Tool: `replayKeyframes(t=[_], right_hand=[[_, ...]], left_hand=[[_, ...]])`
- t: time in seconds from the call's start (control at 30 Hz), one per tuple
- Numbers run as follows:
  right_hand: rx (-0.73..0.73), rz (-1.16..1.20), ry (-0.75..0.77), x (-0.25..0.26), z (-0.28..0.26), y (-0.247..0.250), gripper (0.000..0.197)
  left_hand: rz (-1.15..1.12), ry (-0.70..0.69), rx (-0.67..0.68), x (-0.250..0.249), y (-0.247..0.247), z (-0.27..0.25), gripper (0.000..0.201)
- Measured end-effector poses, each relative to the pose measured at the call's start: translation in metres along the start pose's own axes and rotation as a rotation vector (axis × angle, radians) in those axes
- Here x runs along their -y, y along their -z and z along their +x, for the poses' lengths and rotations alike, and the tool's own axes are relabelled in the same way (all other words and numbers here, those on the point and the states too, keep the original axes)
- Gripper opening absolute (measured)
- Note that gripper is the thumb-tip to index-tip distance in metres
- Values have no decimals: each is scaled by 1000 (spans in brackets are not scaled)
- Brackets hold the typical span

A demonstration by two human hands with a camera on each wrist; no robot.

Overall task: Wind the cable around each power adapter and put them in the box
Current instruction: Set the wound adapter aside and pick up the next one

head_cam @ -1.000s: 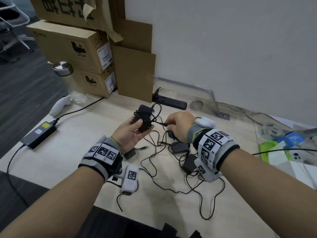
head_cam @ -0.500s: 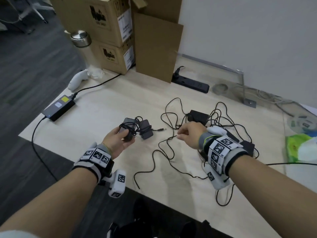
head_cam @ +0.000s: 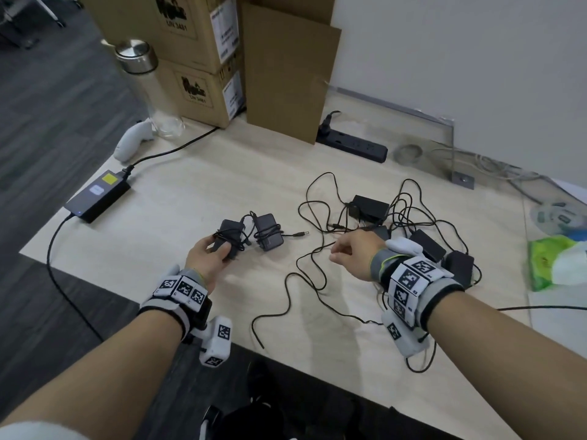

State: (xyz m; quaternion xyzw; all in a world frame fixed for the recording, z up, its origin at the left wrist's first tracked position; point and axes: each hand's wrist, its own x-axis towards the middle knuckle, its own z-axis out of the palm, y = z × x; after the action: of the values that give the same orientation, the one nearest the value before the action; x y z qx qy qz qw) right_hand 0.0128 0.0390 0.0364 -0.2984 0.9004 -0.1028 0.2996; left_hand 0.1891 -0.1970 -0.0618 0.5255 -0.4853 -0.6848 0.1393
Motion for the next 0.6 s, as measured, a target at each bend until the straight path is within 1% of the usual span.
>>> replayKeyframes(t=[0.17, 0.27, 0.4, 0.53, 0.6], right_hand=[[10, 6, -30, -3, 0, -2, 18], [13, 3, -28, -1, 0, -2, 19], [18, 0, -37, -2, 2, -5, 17], [30, -11, -42, -5, 2, -8, 16], [33, -5, -52, -10, -1, -8, 16]], left_hand=[[-60, 1, -30, 2, 1, -5, 38], [-23, -13, -112, 3, -2, -5, 38], [104, 6, -204, 3, -9, -8, 48], [378, -26, -219, -2, -11, -12, 51], [439, -7, -202, -3, -11, -13, 51]])
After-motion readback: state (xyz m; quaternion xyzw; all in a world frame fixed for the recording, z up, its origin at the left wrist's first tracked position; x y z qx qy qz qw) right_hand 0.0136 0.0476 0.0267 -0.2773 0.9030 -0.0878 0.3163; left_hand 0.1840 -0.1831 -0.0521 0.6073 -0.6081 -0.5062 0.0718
